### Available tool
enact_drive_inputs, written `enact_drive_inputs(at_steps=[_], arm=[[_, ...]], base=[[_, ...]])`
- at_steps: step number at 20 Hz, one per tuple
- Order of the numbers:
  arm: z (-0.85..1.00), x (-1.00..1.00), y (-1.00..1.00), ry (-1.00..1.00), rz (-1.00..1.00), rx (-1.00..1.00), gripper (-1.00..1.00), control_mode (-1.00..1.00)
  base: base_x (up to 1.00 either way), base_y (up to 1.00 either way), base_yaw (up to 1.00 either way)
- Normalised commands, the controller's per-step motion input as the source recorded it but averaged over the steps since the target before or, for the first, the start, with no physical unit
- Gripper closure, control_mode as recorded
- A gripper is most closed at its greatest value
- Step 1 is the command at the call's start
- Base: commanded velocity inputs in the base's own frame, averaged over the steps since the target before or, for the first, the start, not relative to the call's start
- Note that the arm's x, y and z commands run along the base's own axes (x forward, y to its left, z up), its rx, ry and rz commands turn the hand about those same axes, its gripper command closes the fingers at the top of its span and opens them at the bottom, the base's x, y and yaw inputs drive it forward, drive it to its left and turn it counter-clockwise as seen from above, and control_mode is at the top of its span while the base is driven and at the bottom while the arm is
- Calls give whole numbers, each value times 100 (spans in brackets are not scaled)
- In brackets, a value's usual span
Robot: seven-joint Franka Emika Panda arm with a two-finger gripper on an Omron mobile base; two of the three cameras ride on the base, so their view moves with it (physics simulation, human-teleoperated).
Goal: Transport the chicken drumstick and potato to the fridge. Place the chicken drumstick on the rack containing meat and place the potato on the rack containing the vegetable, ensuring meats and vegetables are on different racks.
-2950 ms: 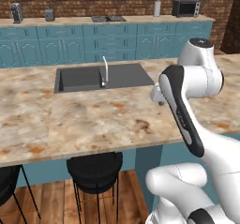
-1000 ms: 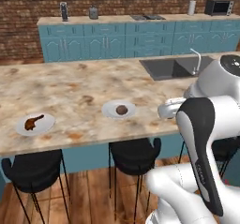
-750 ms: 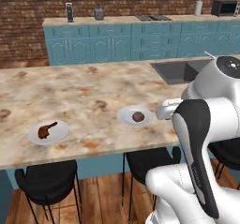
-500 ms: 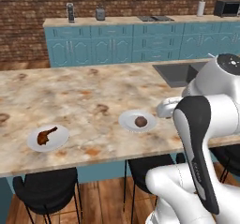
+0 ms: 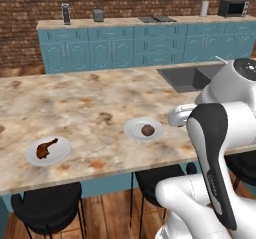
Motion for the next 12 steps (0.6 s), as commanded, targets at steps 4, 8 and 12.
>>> enact_drive_inputs(at_steps=[4,8,12], arm=[[0,0,0,0,0,0,-100,100],[-25,75,0,16,0,5,-100,-100],[-40,92,0,12,0,1,-100,-100]], base=[[100,0,-12],[25,0,0],[0,0,0]])
